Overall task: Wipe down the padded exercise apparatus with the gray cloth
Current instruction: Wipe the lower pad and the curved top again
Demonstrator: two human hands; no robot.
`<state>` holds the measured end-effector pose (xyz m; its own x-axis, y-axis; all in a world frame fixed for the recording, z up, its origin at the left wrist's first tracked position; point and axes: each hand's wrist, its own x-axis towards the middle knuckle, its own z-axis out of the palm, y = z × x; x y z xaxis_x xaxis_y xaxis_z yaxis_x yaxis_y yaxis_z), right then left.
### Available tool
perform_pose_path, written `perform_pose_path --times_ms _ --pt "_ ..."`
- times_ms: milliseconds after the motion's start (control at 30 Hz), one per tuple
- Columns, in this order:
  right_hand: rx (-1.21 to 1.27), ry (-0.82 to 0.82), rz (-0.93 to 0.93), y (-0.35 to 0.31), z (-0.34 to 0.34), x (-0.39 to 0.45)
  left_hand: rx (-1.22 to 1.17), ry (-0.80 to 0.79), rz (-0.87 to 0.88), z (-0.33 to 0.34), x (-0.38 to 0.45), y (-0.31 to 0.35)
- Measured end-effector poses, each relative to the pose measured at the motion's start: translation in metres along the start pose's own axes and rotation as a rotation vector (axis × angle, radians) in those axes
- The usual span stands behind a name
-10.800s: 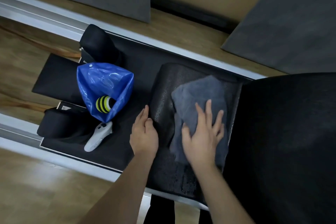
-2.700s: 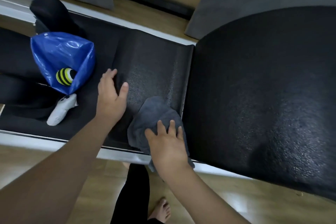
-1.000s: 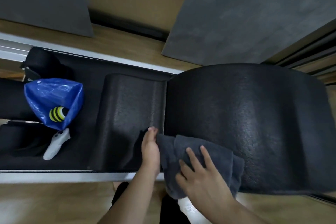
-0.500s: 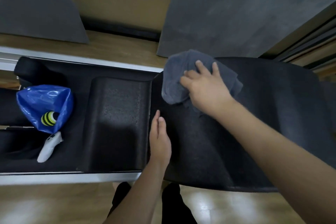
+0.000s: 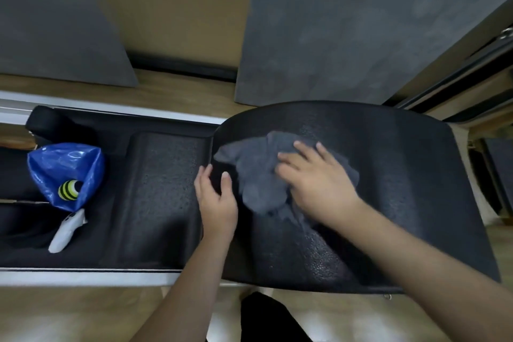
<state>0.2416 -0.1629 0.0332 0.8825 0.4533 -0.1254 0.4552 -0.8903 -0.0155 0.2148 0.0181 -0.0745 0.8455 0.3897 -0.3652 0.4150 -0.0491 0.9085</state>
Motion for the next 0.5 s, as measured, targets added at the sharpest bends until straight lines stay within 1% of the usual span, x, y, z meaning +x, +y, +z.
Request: perform_pose_path --times_ms 33,100,167,200,267,300,400,433,500 --pt "0.003 0.044 0.058 0.019 -0.001 0.016 0.025 0.014 0.054 0.003 -0.004 0.007" --pt "0.029 0.084 0.17 0.049 -0.009 0.043 0.057 0.002 0.105 0.01 -0.013 0.015" --pt "0.085 0.089 0.238 0.06 -0.018 0.057 0.068 -0.011 0.126 0.021 -0.029 0.021" --pt "0.075 0.071 0.247 0.057 -0.019 0.058 0.057 -0.006 0.128 0.027 -0.038 0.023" --pt "0.022 0.002 0.218 0.038 -0.015 0.044 0.037 0.018 0.094 0.039 -0.053 0.022" --pt "-0.004 -0.014 0.173 0.024 -0.013 0.026 0.032 0.038 0.087 0.042 -0.058 0.019" --pt "-0.053 0.041 0.013 -0.017 -0.002 -0.046 -0.072 0.084 0.059 0.041 -0.059 0.012" --pt "-0.075 0.064 -0.015 -0.024 0.004 -0.07 -0.126 0.09 0.018 0.039 -0.056 0.013" --pt "-0.073 0.045 -0.029 -0.033 0.013 -0.108 -0.231 0.082 -0.054 0.034 -0.054 0.014"
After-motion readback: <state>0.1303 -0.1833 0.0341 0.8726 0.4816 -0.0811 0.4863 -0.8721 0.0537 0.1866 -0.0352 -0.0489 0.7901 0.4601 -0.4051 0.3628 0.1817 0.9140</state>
